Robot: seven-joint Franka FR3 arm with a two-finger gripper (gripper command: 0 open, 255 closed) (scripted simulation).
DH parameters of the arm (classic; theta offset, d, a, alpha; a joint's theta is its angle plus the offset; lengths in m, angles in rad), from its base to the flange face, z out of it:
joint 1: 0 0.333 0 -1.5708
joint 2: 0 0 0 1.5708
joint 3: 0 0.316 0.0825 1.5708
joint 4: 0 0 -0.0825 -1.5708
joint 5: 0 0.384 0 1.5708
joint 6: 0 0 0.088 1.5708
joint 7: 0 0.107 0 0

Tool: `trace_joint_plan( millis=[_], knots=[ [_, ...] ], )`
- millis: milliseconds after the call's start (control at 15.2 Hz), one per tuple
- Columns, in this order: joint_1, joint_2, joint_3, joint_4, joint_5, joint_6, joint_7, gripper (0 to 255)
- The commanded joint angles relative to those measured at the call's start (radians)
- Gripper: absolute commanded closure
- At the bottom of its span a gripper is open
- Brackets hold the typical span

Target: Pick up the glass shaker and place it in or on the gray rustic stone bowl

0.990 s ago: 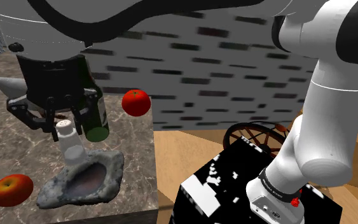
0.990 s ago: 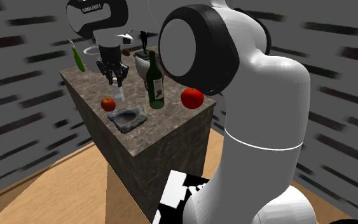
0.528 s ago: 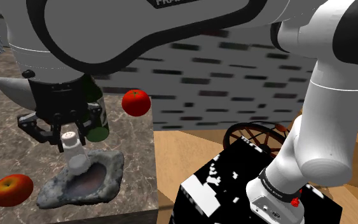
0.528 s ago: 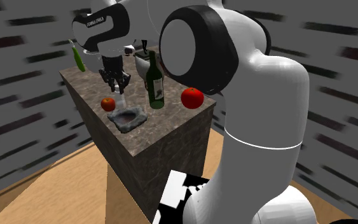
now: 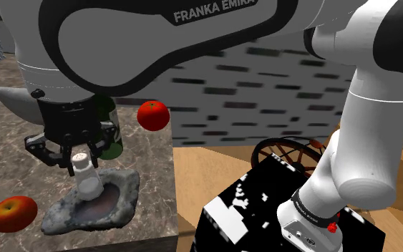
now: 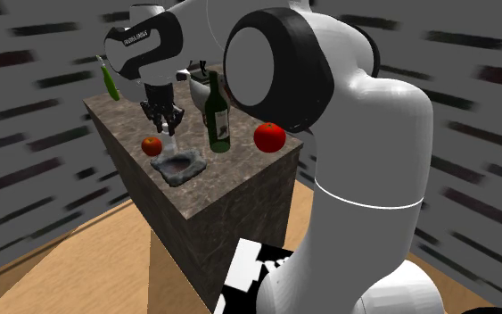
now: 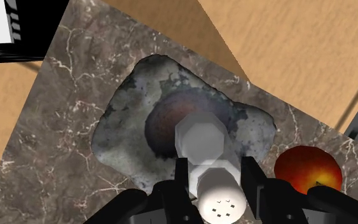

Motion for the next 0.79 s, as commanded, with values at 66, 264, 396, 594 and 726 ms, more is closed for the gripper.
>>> trace_joint_plan(
  millis=[66, 264, 396, 594, 726],
  knots=[
    [0.0, 0.0, 0.0, 0.0, 0.0, 0.0, 0.0, 0],
    [0.0, 0.0, 0.0, 0.0, 0.0, 0.0, 0.0, 0],
    [0.0, 0.0, 0.0, 0.0, 0.0, 0.0, 0.0, 0],
    [-0.005, -0.023, 0.006, 0.073, 0.016, -0.092, -0.011, 0],
    [-0.005, -0.026, 0.007, 0.096, 0.019, -0.117, -0.013, 0]
  ],
)
